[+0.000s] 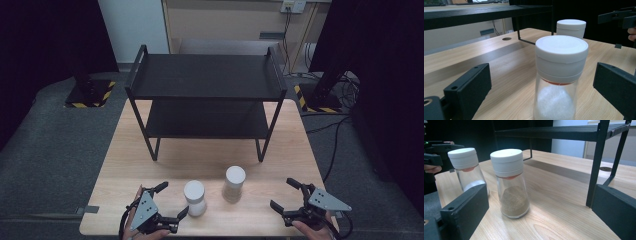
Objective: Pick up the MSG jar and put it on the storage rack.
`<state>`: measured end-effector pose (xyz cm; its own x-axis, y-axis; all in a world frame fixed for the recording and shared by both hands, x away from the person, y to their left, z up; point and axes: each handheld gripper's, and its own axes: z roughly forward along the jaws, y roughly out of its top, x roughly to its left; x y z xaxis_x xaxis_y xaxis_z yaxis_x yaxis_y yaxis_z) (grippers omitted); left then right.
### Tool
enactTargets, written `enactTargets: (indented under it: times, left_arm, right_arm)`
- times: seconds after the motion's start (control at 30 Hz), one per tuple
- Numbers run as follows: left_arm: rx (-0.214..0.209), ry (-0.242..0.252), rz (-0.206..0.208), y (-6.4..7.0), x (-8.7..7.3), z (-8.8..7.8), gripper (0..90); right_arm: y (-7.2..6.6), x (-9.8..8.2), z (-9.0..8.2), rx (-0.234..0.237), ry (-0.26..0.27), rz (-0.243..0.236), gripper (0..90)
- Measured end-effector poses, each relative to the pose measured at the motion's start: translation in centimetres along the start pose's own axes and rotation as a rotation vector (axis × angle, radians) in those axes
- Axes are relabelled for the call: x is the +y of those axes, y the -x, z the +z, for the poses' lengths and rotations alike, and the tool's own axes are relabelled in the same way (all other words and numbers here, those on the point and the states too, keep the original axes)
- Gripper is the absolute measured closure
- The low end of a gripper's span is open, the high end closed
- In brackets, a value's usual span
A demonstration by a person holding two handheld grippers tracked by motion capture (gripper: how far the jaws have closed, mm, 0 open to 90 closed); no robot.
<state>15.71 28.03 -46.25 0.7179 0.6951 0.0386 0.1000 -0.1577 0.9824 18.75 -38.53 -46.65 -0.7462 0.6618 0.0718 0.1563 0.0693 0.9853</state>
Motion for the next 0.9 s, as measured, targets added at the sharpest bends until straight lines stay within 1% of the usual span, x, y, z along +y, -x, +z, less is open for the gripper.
enactTargets:
  times: [0.27, 0.43, 0.77, 0.9]
  left_arm:
    - [-0.039, 0.003, 0.011, 0.0, 0.3, 0.9, 0.4]
    - [-0.046, 0.001, 0.010, -0.1, 0.4, 1.4, 0.4]
    - [-0.080, -0.005, 0.019, -0.3, 0.5, 2.6, 1.0]
    - [-0.099, -0.007, 0.023, -0.5, 0.6, 3.5, 4.3]
  right_arm:
    - [0.0, 0.0, -0.1, -0.004, -0.003, 0.002, 2.2]
    - [0.0, -0.1, 0.0, -0.001, -0.004, 0.001, 2.5]
    - [0.0, -0.1, 0.0, 0.000, -0.007, 0.002, 2.7]
    - [0.0, -0.1, 0.0, 0.000, -0.007, 0.003, 2.7]
